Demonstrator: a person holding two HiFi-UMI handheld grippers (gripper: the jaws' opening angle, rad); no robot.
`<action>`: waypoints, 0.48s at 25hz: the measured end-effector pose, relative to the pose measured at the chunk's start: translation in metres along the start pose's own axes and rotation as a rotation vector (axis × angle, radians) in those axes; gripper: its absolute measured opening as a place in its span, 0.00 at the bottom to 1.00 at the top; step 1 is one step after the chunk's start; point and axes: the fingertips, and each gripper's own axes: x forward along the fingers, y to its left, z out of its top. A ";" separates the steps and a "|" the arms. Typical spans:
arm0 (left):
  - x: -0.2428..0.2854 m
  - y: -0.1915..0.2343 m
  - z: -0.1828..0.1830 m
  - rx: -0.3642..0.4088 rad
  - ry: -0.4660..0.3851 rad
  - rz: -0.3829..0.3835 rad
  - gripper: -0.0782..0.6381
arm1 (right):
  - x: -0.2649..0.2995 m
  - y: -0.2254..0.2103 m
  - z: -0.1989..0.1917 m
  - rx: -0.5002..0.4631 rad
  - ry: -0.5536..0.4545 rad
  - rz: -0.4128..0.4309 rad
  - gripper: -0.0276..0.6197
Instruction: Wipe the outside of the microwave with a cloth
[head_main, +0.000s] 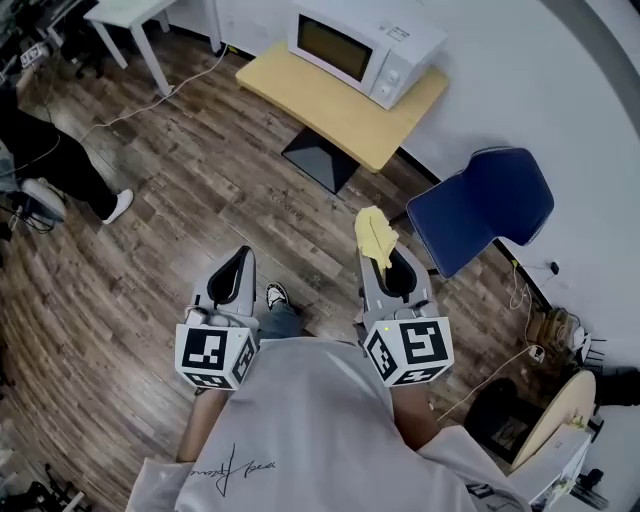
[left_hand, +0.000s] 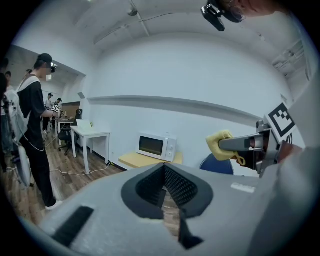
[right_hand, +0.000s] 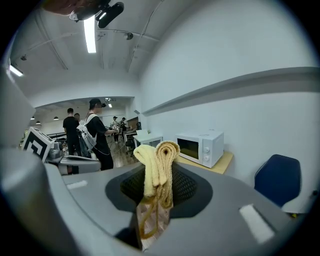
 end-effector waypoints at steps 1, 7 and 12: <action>0.003 0.010 0.004 -0.003 -0.004 -0.005 0.10 | 0.011 0.006 0.006 -0.001 -0.006 0.002 0.21; 0.022 0.060 0.020 -0.009 -0.024 -0.016 0.10 | 0.061 0.029 0.027 -0.041 -0.008 0.008 0.21; 0.041 0.086 0.019 -0.014 0.008 -0.003 0.10 | 0.092 0.037 0.035 -0.061 0.001 0.057 0.23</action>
